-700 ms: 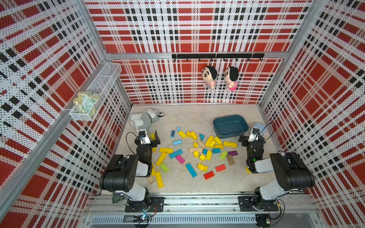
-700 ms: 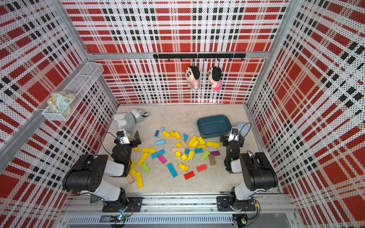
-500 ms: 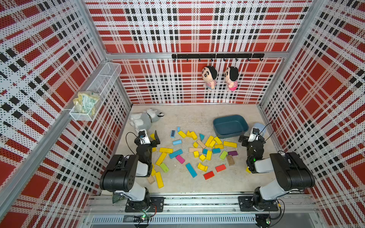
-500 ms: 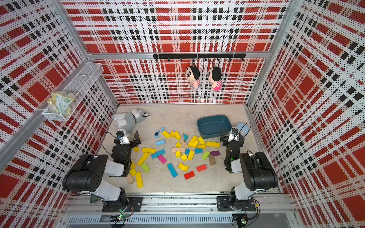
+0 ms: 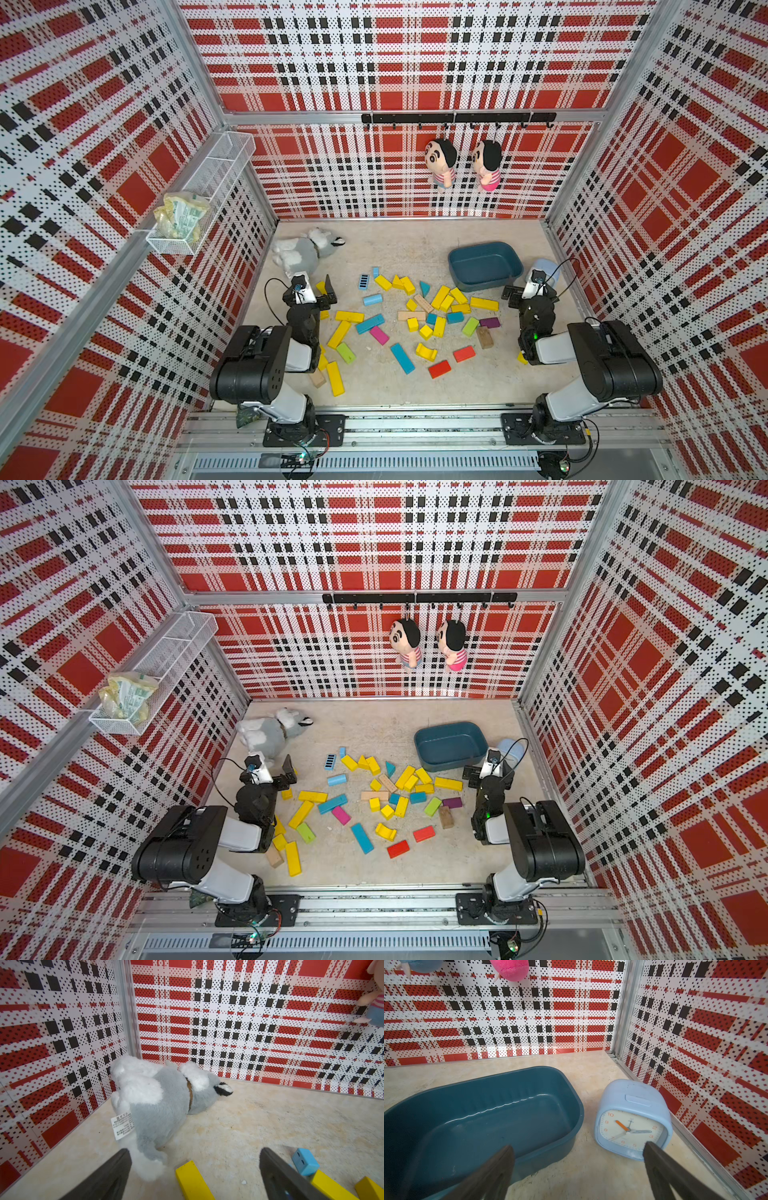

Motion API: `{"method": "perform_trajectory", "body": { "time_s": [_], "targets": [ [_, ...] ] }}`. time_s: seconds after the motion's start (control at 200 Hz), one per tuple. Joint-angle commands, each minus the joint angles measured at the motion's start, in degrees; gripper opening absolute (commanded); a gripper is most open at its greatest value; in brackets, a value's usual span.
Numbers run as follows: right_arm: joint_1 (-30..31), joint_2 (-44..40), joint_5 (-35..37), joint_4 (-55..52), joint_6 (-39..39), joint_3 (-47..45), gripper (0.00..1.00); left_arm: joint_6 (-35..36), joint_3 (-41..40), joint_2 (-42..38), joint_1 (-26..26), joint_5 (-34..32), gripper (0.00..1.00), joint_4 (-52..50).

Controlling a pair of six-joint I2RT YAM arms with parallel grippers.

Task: Pick out the yellow building blocks
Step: Pick up the building block from the center of the board.

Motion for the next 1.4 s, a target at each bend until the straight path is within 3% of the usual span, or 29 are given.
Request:
{"method": "perform_trajectory", "body": {
  "time_s": [0.0,0.07,0.175,0.281,0.386,0.501,0.616,0.892,0.997,1.147,1.268,1.393],
  "targets": [
    [0.3,-0.3,-0.3,2.6,-0.4,-0.5,1.0,0.3,-0.1,0.0,0.3,0.1,0.98,3.5],
    [0.6,-4.4,-1.1,2.0,-1.2,-2.2,1.0,0.5,-3.1,-2.2,0.1,-0.3,0.98,7.2],
    [2.4,-13.3,2.6,-4.8,-2.1,-2.2,1.0,0.2,-4.5,-8.7,-0.6,-4.0,0.98,3.7],
    [2.2,-22.9,4.0,-26.4,6.7,3.8,1.0,-1.4,-2.6,-16.2,-0.7,-6.6,0.98,-5.1],
    [1.0,-26.1,-4.9,-43.5,10.3,10.8,1.0,-8.0,1.3,-22.0,0.6,-7.6,0.98,-16.3],
    [2.7,-24.3,-13.3,-54.9,14.5,17.3,1.0,-16.9,6.0,-24.9,1.8,-3.1,0.98,-27.6],
    [11.0,-20.3,-11.2,-64.1,12.8,23.7,1.0,-23.5,8.7,-25.1,-1.4,0.0,0.98,-34.0],
    [30.9,-8.6,-8.4,-80.0,15.1,36.9,0.98,-31.8,13.8,-18.9,-23.0,-5.4,0.98,-42.1],
    [39.6,-7.8,-8.3,-79.4,7.9,36.3,0.96,-32.4,15.0,-16.6,-27.7,-7.4,0.98,-43.9],
    [47.8,-7.9,-12.5,-79.7,-3.6,33.3,0.92,-35.8,13.6,-17.2,-28.9,-8.3,0.98,-44.6],
    [52.2,-6.1,-14.5,-81.3,-10.3,32.2,0.91,-38.3,11.3,-19.6,-28.8,-9.6,0.98,-44.9],
    [53.0,-2.0,-14.6,-83.9,-12.4,34.4,0.85,-40.3,9.0,-22.6,-28.7,-11.0,0.98,-45.2]
  ]
}}
